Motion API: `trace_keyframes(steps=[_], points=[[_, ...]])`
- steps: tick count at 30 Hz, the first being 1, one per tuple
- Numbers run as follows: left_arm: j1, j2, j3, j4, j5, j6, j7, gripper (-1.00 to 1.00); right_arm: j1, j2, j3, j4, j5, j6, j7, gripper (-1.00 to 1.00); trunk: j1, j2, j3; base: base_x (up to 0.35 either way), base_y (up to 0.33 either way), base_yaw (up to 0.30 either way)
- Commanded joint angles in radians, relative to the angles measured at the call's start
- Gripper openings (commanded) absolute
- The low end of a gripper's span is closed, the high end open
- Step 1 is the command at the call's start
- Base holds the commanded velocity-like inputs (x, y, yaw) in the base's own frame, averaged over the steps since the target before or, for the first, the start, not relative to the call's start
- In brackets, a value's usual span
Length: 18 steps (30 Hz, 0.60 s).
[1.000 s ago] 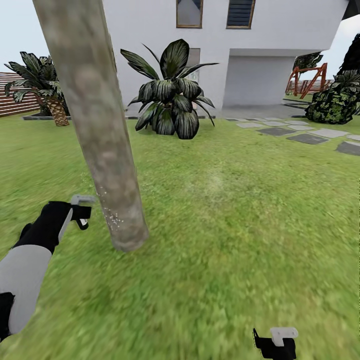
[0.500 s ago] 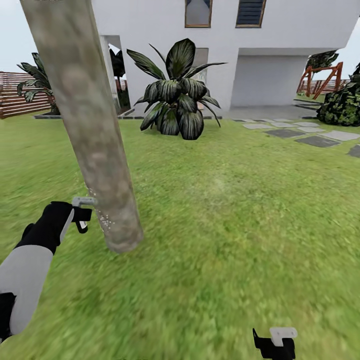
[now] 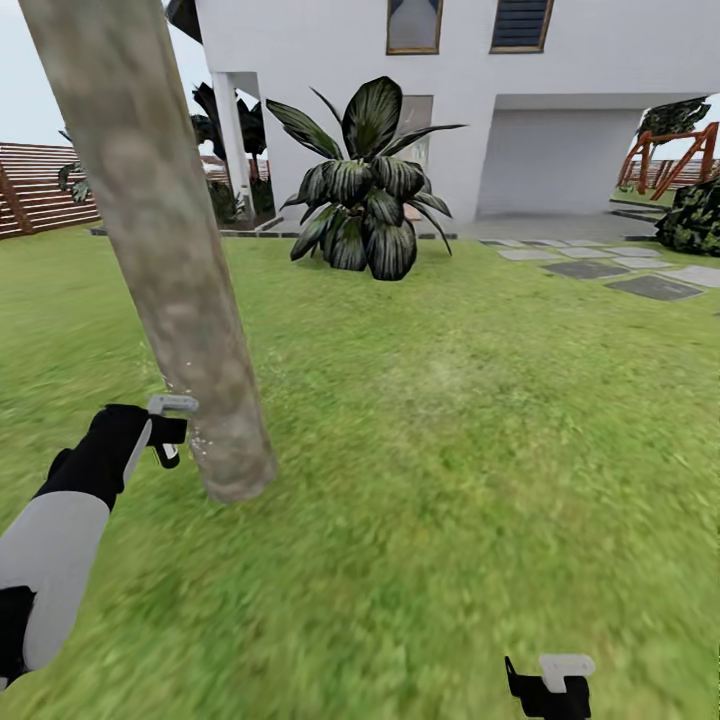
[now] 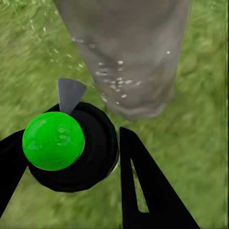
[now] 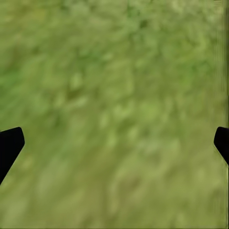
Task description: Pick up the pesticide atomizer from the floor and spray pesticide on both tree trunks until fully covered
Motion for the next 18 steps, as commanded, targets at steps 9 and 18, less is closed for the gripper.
trace_keyframes(steps=[9, 18], points=[[-0.001, -0.024, 0.004, -0.002, -0.017, 0.004, -0.006, -1.00, -0.001, 0.001, -0.006, 0.002, 0.012, -0.004, -0.003, 1.00, 0.000, 0.000, -0.001, 0.093, -0.274, 0.249], [-0.001, -0.025, 0.006, -0.002, -0.015, 0.004, -0.006, -1.00, -0.001, 0.001, -0.006, 0.002, 0.012, -0.004, -0.002, 1.00, 0.000, 0.000, -0.001, 0.098, -0.273, 0.275]])
